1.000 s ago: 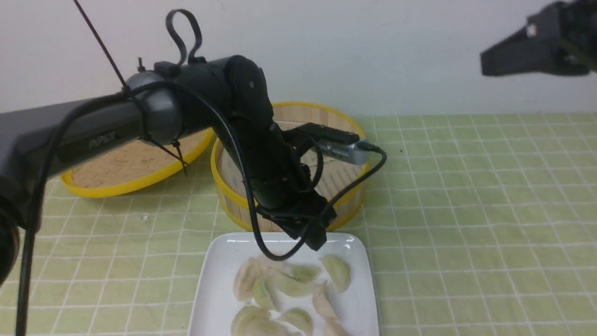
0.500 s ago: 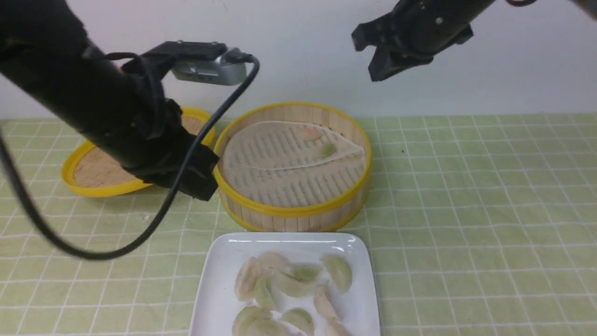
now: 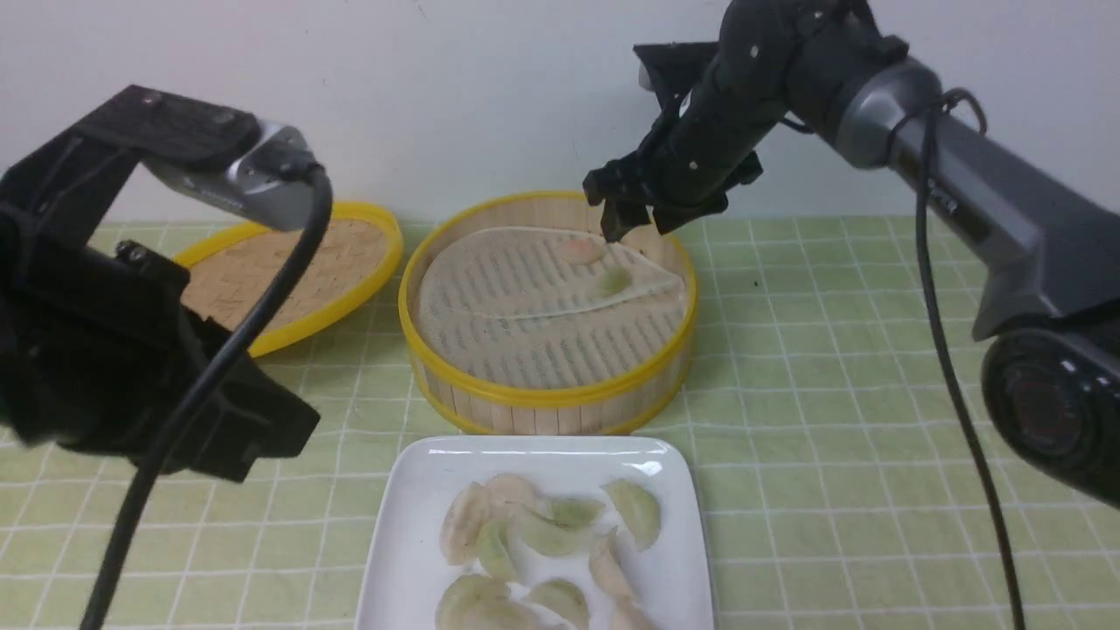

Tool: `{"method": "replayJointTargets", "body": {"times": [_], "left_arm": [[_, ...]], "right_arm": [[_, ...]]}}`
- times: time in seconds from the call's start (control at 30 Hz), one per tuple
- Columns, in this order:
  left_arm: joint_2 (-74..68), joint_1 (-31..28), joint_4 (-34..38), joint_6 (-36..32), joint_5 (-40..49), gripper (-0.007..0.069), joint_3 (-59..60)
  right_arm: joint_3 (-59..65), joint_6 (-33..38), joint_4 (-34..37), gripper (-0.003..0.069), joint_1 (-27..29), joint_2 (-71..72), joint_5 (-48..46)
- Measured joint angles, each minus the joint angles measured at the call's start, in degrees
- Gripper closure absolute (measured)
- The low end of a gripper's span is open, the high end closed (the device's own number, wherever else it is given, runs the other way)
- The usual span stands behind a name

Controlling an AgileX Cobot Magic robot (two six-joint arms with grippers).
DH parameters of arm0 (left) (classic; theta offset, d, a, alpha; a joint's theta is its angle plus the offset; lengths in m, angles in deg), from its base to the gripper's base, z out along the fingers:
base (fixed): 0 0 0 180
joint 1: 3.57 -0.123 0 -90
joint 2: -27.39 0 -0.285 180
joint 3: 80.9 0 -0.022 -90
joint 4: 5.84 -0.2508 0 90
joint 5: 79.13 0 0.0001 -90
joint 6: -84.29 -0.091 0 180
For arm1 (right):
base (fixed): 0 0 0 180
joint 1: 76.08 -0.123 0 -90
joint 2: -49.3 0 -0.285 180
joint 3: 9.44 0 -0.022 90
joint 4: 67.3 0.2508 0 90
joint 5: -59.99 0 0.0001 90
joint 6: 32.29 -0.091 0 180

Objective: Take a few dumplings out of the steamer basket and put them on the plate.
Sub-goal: Use the left arm to put the dumpling into the plate

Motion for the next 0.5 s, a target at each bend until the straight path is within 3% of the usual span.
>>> {"method": "replayJointTargets", "body": {"times": [0.13,0.5], "left_arm": [[3.6,0.0,-1.4,0.0,0.3,0.0631,1.2],[6.9,0.0,-5.0,1.0,1.7,0.0631,1.3]], "right_arm": [[-0.7,3.1,2.0,0.0159,0.0,-3.1,0.1],[-0.8,5.9,1.8,0.0151,0.0,-6.7,7.2]]}}
